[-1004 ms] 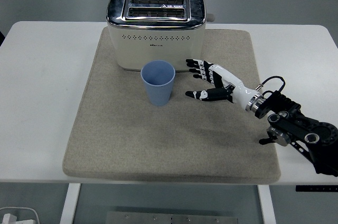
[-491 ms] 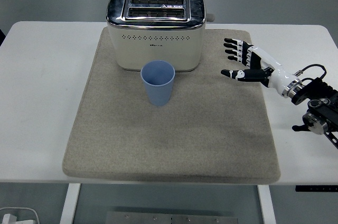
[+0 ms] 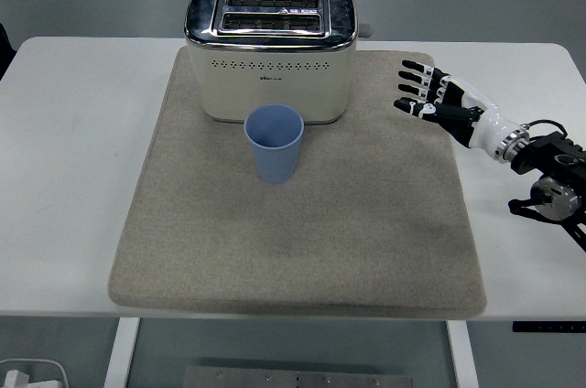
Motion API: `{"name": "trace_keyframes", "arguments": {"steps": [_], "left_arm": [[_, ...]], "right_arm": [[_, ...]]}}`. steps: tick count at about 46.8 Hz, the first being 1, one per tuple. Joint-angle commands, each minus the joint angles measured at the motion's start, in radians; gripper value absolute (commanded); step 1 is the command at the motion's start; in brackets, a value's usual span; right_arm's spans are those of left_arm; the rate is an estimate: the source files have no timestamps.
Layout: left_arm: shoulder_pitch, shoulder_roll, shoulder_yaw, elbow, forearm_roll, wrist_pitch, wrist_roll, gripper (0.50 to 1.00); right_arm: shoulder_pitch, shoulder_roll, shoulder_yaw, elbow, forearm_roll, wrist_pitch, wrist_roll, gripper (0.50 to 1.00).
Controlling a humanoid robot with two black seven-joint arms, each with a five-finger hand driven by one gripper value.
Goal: Put the water cup in front of the bread machine
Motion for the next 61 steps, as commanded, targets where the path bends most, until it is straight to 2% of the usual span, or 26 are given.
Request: {"name": "trace_keyframes", "arguments": {"steps": [1, 7, 13, 21, 30, 61], "left_arm": [[0.000, 0.000, 0.000, 0.000, 0.000, 0.000, 0.000, 1.000], [0.000, 0.000, 0.000, 0.000, 0.000, 0.000, 0.000, 1.000], [0.000, 0.000, 0.000, 0.000, 0.000, 0.000, 0.000, 1.000], [0.000, 0.000, 0.000, -0.002, 0.000, -0.002, 0.000, 1.000], [0.000, 0.000, 0.000, -0.002, 0.000, 0.000, 0.000, 1.000], [0.005, 0.000, 0.000, -0.014, 0.000, -0.002, 0.000, 1.000]], "right_arm": [[0.013, -0.003, 0.000, 0.000, 0.108, 0.003, -0.072, 0.928], [0.044, -0.012, 0.000, 0.000, 0.243, -0.005, -0.176, 0.928], [0.064, -0.012, -0.001, -0.001, 0.334, -0.036, -0.227, 0.928], [0.069, -0.011, 0.002, -0.003, 0.365, -0.100, -0.235, 0.928], [0.066, 0.000, 0.043, -0.005, 0.391, -0.181, -0.221, 0.926], [0.056, 0.005, 0.086, 0.002, 0.392, -0.189, -0.220, 0.926]]}}
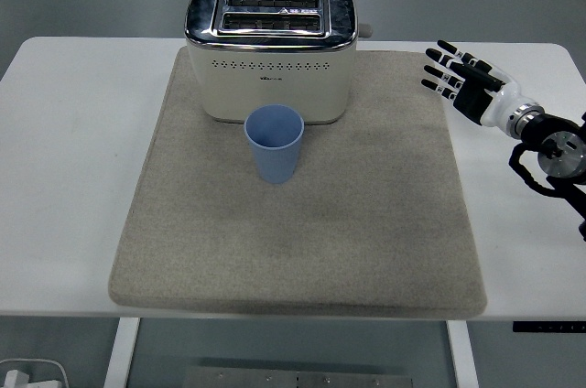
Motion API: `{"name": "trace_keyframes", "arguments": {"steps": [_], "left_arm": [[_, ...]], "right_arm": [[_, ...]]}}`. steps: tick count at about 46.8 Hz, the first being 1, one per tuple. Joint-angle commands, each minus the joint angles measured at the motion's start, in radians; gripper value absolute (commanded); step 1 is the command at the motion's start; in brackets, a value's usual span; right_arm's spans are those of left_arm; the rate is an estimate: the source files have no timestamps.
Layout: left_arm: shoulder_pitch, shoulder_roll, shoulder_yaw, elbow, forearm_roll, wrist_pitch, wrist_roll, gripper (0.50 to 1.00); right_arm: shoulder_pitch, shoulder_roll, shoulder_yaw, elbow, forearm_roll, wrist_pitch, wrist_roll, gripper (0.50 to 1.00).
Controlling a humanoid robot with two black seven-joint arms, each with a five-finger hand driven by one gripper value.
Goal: Put the water cup in front of the bread machine
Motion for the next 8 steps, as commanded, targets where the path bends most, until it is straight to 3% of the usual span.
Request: {"name": "trace_keyframes", "arguments": {"steps": [1, 8], "left_arm": [[0.000, 0.000, 0.000, 0.000, 0.000, 0.001, 0.000, 1.000], [0.002, 0.000, 0.000, 0.000, 0.000, 0.000, 0.000, 1.000]], "right_arm": [[0.000, 0.002, 0.019, 0.000, -0.001, -0.001, 0.000, 0.926], [0.000, 0.015, 0.031, 0.000, -0.001, -0.014, 0.002, 0.926]]}}
